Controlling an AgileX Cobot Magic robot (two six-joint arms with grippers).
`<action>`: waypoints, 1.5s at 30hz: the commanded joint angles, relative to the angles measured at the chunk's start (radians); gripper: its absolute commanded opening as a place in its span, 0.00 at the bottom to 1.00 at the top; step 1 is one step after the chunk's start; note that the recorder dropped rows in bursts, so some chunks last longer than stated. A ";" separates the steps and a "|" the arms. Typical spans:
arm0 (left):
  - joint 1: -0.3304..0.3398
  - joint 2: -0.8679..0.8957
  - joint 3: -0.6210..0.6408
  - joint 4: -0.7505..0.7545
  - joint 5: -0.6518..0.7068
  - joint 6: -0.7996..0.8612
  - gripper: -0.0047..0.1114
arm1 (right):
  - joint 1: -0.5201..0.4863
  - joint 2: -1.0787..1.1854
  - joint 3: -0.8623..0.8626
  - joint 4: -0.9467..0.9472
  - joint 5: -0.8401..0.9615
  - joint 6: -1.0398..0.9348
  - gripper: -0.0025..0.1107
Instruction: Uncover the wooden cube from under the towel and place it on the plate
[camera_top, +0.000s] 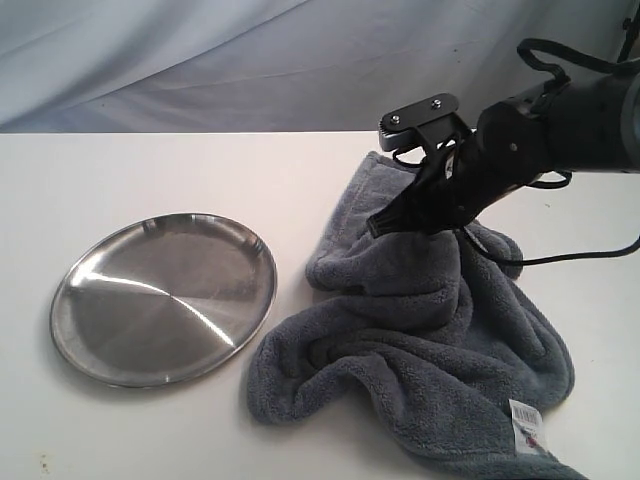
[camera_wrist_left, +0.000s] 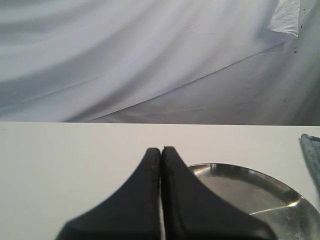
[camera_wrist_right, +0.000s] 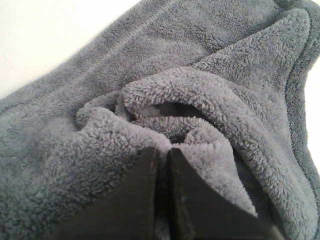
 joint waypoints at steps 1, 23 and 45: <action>0.002 -0.002 0.004 0.001 -0.001 -0.001 0.05 | 0.021 -0.108 0.004 0.001 0.042 0.001 0.02; 0.002 -0.002 0.004 0.001 -0.001 -0.003 0.05 | 0.262 -0.559 0.027 0.049 0.518 -0.019 0.02; 0.002 -0.002 0.004 0.001 -0.001 -0.002 0.05 | 0.218 -0.305 0.329 0.151 0.181 -0.037 0.40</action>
